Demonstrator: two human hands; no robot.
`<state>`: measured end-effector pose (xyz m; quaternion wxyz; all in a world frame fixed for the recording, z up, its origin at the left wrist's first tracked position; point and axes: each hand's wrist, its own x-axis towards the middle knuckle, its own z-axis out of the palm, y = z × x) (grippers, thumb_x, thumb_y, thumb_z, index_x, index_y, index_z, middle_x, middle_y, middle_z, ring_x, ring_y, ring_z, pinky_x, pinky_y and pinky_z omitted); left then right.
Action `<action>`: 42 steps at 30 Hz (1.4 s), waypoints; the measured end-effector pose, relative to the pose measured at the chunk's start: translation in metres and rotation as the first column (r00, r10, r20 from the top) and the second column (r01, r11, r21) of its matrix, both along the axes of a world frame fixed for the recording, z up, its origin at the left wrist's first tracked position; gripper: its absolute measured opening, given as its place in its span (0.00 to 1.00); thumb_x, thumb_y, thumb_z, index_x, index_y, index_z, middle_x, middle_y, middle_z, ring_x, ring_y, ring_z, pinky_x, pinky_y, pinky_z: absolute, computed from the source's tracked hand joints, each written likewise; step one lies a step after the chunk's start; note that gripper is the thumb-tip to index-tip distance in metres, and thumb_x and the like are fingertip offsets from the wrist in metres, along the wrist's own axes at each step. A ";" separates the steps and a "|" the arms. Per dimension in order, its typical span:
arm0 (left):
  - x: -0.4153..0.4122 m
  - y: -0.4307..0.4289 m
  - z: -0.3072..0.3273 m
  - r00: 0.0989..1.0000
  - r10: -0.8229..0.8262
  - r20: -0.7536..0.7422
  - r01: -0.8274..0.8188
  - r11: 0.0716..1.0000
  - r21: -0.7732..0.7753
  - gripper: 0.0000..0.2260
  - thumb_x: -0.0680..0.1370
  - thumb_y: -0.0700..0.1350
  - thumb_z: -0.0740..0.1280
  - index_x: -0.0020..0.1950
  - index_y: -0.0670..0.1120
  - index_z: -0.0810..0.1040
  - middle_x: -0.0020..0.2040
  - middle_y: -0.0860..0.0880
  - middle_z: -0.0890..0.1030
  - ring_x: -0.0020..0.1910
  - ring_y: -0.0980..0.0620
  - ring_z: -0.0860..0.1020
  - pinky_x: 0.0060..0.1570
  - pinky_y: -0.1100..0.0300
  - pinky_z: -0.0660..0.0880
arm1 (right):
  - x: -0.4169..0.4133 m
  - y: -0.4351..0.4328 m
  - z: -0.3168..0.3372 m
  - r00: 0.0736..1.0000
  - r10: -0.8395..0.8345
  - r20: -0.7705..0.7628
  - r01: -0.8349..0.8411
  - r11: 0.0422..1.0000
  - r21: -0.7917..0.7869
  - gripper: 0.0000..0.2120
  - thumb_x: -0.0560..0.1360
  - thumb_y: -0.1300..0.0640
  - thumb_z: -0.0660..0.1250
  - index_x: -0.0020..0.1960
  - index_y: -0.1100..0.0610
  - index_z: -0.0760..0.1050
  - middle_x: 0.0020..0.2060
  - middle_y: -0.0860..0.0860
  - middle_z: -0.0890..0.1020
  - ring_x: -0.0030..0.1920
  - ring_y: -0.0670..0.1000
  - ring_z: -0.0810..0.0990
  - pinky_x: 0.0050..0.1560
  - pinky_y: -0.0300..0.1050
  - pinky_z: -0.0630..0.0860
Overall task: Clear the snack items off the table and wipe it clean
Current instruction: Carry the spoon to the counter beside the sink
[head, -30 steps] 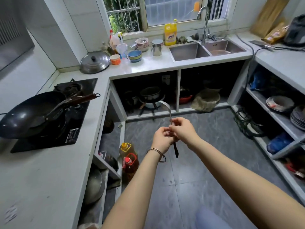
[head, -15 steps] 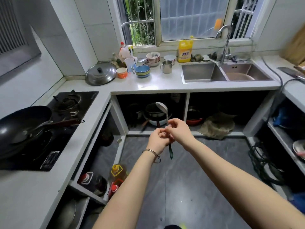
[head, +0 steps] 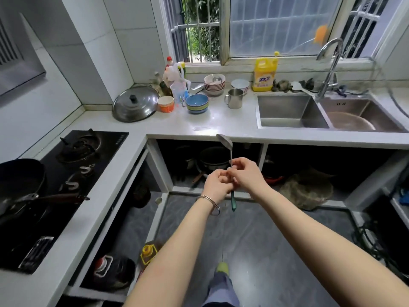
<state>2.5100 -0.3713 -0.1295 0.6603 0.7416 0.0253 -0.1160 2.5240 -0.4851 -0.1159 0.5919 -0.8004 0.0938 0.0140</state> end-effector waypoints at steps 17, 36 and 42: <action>0.273 -0.002 0.000 0.997 -0.076 -0.011 0.076 0.996 -0.037 0.15 0.68 0.30 0.73 0.51 0.37 0.73 0.28 0.53 0.77 0.31 0.57 0.75 0.35 0.66 0.74 | 0.265 -0.009 0.004 0.994 -0.105 -0.019 0.105 0.994 -0.001 0.13 0.65 0.57 0.70 0.48 0.47 0.74 0.38 0.52 0.82 0.37 0.53 0.80 0.49 0.57 0.79; 0.554 -0.026 0.012 0.995 0.072 -0.066 -0.071 0.997 0.010 0.15 0.68 0.36 0.75 0.48 0.45 0.73 0.40 0.44 0.82 0.36 0.53 0.80 0.38 0.63 0.75 | 0.557 -0.035 0.001 1.000 -0.001 -0.020 0.003 0.997 0.078 0.13 0.70 0.59 0.71 0.54 0.55 0.75 0.39 0.50 0.83 0.43 0.52 0.83 0.50 0.51 0.80; 0.615 -0.020 0.012 0.990 0.123 -0.065 -0.119 0.991 0.055 0.14 0.68 0.36 0.76 0.47 0.42 0.74 0.43 0.39 0.82 0.36 0.50 0.81 0.47 0.56 0.78 | 0.619 -0.028 -0.004 0.998 -0.012 -0.058 0.018 0.994 0.111 0.13 0.71 0.59 0.72 0.54 0.58 0.75 0.40 0.51 0.82 0.39 0.49 0.82 0.43 0.42 0.79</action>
